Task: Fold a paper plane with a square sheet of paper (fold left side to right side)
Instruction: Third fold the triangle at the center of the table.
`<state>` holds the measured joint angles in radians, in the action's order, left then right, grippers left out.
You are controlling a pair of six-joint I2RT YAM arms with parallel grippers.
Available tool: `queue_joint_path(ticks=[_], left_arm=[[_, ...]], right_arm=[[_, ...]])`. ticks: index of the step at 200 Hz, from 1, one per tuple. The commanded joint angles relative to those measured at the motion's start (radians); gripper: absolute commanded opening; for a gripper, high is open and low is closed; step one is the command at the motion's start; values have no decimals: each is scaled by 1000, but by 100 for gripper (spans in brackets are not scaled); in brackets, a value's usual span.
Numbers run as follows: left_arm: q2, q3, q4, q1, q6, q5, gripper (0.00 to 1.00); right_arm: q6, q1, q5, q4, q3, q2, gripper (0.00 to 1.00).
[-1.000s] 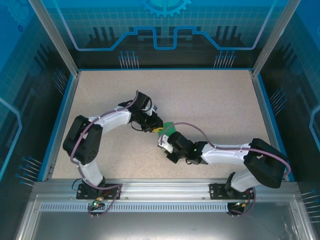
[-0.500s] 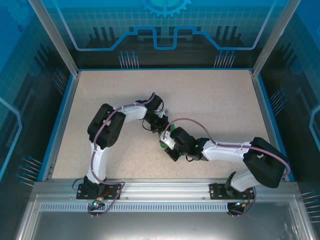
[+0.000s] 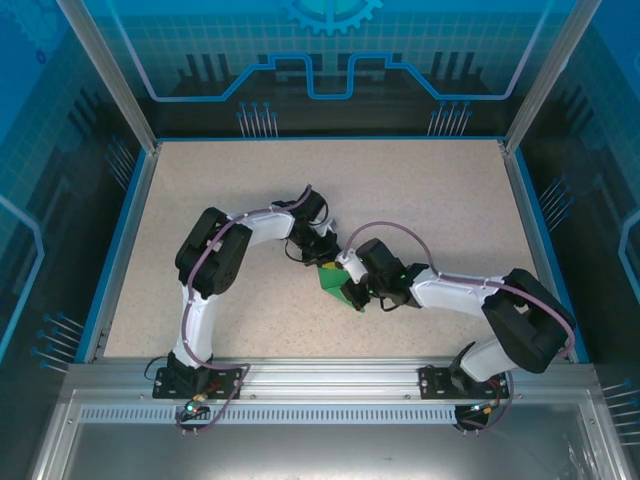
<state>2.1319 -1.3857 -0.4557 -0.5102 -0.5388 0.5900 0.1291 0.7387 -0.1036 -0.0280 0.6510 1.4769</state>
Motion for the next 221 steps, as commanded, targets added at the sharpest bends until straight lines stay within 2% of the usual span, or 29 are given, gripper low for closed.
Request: queue_joint_path(ticks=[1, 221], left_arm=[[43, 9, -70, -18, 25, -53, 9], [34, 29, -68, -19, 26, -63, 8]], right_arm=[[30, -28, -25, -46, 37, 30, 0], [50, -79, -2, -77, 86, 136, 0]])
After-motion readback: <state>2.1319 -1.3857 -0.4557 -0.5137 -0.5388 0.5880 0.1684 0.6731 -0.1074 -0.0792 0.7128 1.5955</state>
